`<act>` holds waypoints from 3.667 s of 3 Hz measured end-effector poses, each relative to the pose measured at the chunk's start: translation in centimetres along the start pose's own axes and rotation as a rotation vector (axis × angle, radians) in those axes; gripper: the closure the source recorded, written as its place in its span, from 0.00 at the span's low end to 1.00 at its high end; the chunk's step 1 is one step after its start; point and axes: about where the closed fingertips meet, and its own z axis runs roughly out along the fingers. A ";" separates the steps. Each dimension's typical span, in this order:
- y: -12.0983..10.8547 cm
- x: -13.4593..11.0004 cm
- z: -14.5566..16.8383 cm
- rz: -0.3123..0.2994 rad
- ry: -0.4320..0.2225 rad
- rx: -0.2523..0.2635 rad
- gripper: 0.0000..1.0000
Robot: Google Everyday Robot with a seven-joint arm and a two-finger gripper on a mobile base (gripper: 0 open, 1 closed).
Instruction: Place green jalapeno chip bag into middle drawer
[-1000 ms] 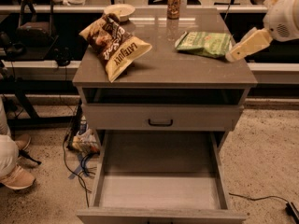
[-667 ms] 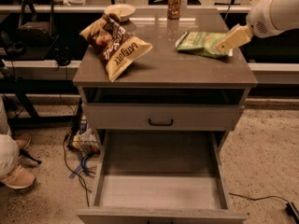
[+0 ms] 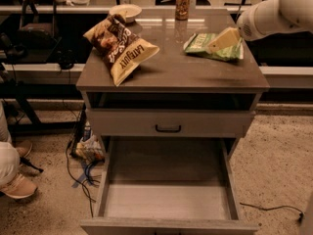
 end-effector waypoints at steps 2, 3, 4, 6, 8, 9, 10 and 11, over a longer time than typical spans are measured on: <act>0.0 1.7 5.8 0.165 0.037 -0.045 0.00; 0.2 2.8 7.6 0.208 0.057 -0.066 0.00; 0.5 3.3 8.6 0.229 0.061 -0.083 0.18; -1.3 2.3 5.4 0.252 -0.035 -0.053 0.64; -2.5 0.9 -1.2 0.217 -0.150 -0.017 0.90; -2.0 0.1 -1.4 0.176 -0.151 -0.028 0.66; -1.2 -0.5 -0.2 0.136 -0.127 -0.038 0.43; -0.3 -0.7 1.8 0.109 -0.091 -0.058 0.19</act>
Offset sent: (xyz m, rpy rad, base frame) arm 0.0592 0.0094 -0.0653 0.1772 0.1585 -0.1112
